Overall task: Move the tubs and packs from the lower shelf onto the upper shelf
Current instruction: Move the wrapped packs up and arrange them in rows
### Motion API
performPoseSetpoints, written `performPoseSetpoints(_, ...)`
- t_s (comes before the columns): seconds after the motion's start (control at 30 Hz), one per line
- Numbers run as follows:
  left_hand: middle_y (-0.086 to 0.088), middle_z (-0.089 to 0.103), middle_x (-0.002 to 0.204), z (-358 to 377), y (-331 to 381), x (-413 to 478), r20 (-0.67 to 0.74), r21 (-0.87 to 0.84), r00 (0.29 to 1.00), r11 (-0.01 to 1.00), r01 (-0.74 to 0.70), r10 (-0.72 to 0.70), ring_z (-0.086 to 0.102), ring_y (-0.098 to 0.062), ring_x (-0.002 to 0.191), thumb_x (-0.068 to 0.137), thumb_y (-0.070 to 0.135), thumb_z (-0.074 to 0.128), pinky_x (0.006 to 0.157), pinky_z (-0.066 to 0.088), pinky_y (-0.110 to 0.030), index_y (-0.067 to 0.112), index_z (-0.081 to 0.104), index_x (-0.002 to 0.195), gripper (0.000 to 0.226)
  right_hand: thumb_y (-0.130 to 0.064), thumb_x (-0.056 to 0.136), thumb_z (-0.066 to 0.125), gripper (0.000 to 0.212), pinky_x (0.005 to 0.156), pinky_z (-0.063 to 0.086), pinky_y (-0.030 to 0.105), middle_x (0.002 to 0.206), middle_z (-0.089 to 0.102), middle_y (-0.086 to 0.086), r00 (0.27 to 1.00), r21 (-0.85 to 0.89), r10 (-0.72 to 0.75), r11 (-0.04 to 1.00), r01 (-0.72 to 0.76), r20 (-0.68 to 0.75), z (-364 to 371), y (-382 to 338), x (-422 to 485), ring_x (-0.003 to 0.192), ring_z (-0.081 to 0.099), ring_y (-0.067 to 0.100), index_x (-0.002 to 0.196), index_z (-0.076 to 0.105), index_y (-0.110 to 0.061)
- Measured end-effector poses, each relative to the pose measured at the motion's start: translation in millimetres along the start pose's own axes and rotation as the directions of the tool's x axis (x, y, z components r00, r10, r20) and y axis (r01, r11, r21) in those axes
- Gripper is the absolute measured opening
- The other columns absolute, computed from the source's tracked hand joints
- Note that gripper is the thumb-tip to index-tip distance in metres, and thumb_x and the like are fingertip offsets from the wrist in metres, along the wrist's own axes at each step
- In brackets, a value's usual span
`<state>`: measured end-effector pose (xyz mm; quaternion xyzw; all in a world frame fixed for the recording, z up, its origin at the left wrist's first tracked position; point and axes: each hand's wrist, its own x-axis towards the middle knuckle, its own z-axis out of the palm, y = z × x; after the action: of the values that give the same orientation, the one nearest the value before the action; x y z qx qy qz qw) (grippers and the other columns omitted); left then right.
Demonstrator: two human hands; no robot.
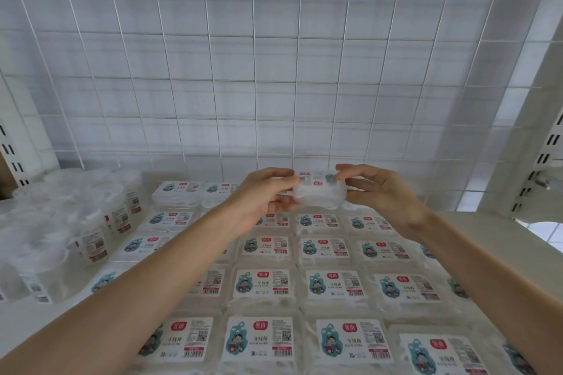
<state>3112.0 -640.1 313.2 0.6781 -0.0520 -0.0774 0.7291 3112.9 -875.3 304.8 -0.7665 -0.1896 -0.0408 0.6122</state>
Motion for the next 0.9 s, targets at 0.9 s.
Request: performPoseSetpoints(0.9,-0.005,0.074,0.105,17,-7,-6,0.187,0.265,0.977,0.952,-0.154,0.106,0.072,-0.018,0.091,0.091,0.021,0.068,0.075,0.056,-0.027,0.015,0.059,0.125,0.036,-0.007,0.086,0.070,0.048,0.071,0.058,0.033,0.101,0.073,0.012,0.995,0.028,0.089,0.996,-0.090,0.043,6,-16,-7,0.080,0.071,0.030,0.130,0.052,-0.017)
